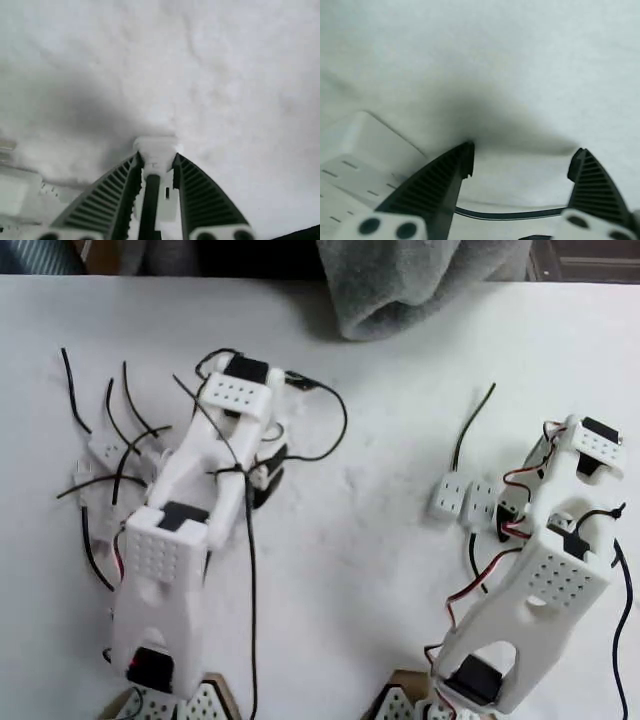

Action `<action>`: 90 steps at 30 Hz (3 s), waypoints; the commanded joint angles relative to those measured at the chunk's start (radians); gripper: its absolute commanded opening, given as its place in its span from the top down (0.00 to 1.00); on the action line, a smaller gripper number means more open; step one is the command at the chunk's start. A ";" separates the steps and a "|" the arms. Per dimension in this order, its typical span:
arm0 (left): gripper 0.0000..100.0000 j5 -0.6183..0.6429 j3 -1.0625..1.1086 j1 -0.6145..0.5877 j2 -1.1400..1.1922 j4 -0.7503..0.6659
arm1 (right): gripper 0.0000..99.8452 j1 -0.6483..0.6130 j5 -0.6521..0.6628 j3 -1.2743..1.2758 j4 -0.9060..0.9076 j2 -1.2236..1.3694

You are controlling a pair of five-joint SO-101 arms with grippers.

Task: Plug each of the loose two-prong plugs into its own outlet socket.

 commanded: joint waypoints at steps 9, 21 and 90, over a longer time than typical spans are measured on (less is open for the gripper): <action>0.97 -0.008 0.086 -0.005 0.051 -0.002 | 0.68 -0.001 0.002 0.011 -0.013 0.012; 0.93 -0.009 0.391 -0.016 -0.271 -0.038 | 0.68 -0.001 0.002 0.011 -0.013 0.012; 0.72 -0.152 1.183 -0.166 -0.888 -0.601 | 0.68 -0.002 0.002 0.014 -0.022 0.010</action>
